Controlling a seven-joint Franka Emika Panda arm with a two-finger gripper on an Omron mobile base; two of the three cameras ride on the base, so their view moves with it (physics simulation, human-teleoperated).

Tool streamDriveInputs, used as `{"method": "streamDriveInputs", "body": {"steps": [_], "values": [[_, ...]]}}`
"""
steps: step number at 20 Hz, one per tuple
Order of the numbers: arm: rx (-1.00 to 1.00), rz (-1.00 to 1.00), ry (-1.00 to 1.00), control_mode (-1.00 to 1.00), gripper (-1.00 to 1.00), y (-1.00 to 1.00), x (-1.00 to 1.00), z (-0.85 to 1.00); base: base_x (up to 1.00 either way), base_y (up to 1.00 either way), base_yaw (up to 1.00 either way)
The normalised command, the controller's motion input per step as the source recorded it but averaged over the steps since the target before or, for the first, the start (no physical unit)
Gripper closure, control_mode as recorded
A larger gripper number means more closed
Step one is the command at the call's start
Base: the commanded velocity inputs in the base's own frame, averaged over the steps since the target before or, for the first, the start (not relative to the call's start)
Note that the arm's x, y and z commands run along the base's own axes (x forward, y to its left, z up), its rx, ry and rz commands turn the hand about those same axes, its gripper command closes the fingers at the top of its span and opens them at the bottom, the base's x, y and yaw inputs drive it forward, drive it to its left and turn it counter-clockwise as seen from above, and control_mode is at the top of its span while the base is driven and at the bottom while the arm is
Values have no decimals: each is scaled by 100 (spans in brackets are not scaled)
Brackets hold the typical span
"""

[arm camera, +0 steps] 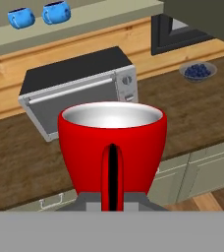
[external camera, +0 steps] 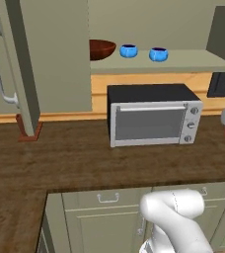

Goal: Gather all objects into one cabinet and sort the glasses and bowls to opposite sides.

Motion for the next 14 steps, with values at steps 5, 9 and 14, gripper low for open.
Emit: {"method": "streamDriveInputs", "body": {"steps": [5,9,14], "values": [[0,0,0,100,100,0,0,0,26,0,0],[0,0,0,100,100,0,0,0,12,1,0],[0,0,0,-100,100,0,0,30,0,0,0]]}}
